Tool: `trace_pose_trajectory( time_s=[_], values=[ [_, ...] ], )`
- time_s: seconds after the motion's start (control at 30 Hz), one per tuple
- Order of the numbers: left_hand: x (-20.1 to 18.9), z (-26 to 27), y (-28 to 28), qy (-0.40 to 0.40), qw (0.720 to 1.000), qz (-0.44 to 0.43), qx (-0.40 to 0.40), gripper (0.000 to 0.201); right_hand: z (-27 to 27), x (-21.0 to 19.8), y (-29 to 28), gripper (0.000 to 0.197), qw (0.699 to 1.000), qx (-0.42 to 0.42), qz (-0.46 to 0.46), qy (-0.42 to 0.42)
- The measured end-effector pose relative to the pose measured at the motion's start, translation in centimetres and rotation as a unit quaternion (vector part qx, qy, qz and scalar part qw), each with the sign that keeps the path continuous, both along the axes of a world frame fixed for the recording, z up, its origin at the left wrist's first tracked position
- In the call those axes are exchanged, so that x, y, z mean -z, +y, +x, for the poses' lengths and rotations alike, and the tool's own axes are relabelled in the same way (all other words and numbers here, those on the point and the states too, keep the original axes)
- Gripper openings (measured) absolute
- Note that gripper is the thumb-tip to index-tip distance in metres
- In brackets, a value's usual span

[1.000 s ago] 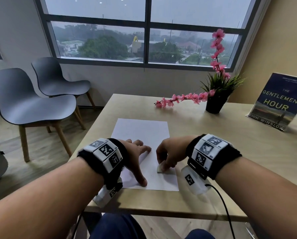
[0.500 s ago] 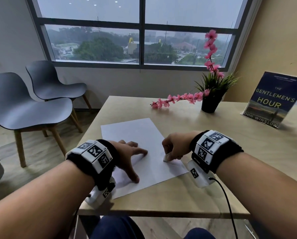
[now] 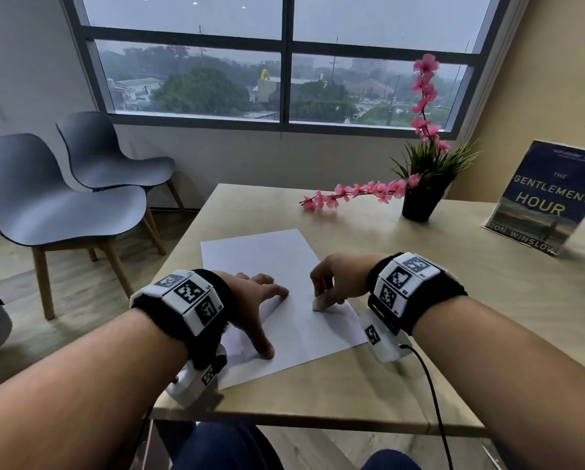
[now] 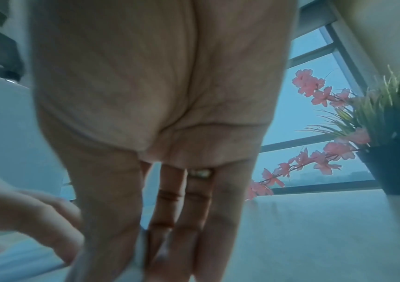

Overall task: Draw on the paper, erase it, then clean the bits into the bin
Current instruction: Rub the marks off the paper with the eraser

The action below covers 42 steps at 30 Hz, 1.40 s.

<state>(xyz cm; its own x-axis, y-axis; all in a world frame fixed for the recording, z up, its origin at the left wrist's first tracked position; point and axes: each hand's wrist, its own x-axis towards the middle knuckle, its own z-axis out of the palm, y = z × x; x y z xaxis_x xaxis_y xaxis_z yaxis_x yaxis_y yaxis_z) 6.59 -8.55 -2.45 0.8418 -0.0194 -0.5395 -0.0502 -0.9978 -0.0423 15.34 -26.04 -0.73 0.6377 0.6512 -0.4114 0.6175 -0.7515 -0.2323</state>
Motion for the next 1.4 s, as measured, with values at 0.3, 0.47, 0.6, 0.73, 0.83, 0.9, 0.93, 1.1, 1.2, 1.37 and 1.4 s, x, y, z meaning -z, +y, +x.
trace_pose_trajectory(
  time_s=[0.3,0.47,0.6,0.73,0.83,0.9,0.93,1.1,1.2,1.37,1.4],
  values=[
    [0.0,0.0,0.0,0.001,1.0,0.002,-0.001,0.115,-0.7,0.0,-0.8,0.025,0.998,-0.029,-0.034,0.038],
    [-0.1,-0.1,-0.1,0.001,1.0,0.002,-0.004,0.114,0.1,0.0,0.0,0.026,1.0,-0.002,-0.002,-0.003],
    [0.2,0.0,0.0,0.003,1.0,0.001,-0.005,0.115,-1.4,-0.1,-1.2,0.028,0.997,-0.033,-0.047,0.051],
    [0.0,0.0,0.0,0.002,1.0,0.004,-0.003,0.115,-1.3,-0.1,-0.8,0.028,0.997,-0.039,-0.041,0.049],
    [0.0,0.0,0.0,0.002,1.0,0.003,-0.004,0.115,-0.6,0.1,0.5,0.024,0.999,-0.015,-0.011,0.03],
    [0.0,0.0,-0.1,0.002,1.0,0.004,-0.005,0.115,-0.6,0.3,0.5,0.025,0.999,-0.014,-0.009,0.03],
    [0.0,-0.1,-0.1,0.003,1.0,0.004,-0.007,0.115,-0.8,0.3,0.2,0.026,0.999,-0.02,-0.011,0.041],
    [-0.2,-0.2,-0.1,0.001,1.0,0.001,-0.003,0.114,-1.2,0.1,0.3,0.028,0.997,-0.045,-0.02,0.054],
    [-0.2,-0.2,0.0,0.0,1.0,0.0,-0.003,0.114,-0.3,0.2,1.3,0.023,1.0,-0.024,0.003,0.016],
    [-0.2,-0.2,-0.1,-0.003,1.0,-0.004,-0.004,0.114,-1.0,0.4,0.9,0.025,0.997,-0.044,-0.018,0.052],
    [-0.2,-0.1,-0.1,-0.002,1.0,-0.006,-0.005,0.114,-1.1,0.3,0.8,0.025,0.997,-0.05,-0.022,0.062]
  ],
)
